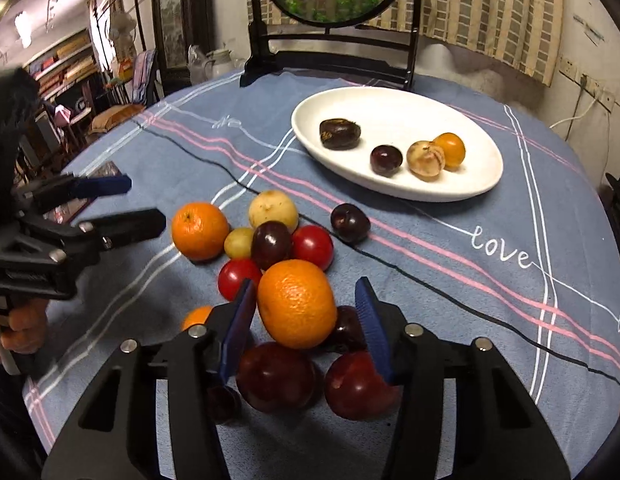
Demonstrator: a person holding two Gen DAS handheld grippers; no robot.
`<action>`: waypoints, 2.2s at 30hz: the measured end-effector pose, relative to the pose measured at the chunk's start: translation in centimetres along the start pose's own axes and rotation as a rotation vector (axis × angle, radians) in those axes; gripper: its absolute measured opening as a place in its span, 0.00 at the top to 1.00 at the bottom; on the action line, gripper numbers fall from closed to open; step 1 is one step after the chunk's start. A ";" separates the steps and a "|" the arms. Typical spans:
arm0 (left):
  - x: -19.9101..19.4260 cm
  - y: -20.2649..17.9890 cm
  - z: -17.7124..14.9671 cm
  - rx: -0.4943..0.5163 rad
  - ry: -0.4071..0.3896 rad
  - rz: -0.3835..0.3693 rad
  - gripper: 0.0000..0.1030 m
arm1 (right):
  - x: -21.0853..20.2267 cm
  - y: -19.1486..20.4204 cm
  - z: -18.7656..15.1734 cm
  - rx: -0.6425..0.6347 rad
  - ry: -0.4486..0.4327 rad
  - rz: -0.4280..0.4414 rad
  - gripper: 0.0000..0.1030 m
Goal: Organize fruits
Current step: 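Grasp a tangerine with the right gripper while the left gripper grasps another tangerine, then carry both tangerines to the white plate and release them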
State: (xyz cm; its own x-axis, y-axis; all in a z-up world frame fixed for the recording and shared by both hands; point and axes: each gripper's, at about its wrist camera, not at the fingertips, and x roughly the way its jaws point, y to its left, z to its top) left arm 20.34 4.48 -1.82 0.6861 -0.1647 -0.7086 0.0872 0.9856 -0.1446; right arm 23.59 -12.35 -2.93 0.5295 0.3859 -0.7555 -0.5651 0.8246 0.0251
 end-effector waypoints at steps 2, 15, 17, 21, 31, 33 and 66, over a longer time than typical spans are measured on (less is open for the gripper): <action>0.0 0.0 -0.1 0.001 0.002 0.002 0.09 | 0.5 0.3 -0.1 -0.017 0.013 -0.009 0.55; 1.4 -1.9 -0.8 0.099 0.036 -0.024 0.24 | -3.4 -3.0 -0.1 0.183 -0.116 0.038 0.63; 1.7 -1.9 -0.8 0.104 0.049 -0.041 0.33 | -3.6 -3.1 -0.2 0.198 -0.115 0.054 0.63; 3.0 -1.9 -0.7 0.121 0.087 -0.043 0.48 | -3.7 -2.9 0.0 0.186 -0.110 0.072 0.63; 4.4 -2.4 -0.8 0.154 0.110 -0.033 0.49 | -4.0 -3.2 -0.2 0.204 -0.111 0.103 0.63; 5.1 -2.3 -0.9 0.159 0.133 -0.020 0.53 | -3.9 -3.4 -0.2 0.210 -0.106 0.106 0.63; 9.1 -2.9 14.7 0.083 0.052 -0.068 0.56 | 2.4 -12.6 10.1 0.401 -0.162 0.059 0.63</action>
State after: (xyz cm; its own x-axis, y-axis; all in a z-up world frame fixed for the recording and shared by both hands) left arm 36.95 0.68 2.35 0.6386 -0.2305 -0.7342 0.1931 0.9716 -0.1371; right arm 38.37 -17.60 1.52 0.6144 0.4703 -0.6335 -0.3238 0.8825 0.3411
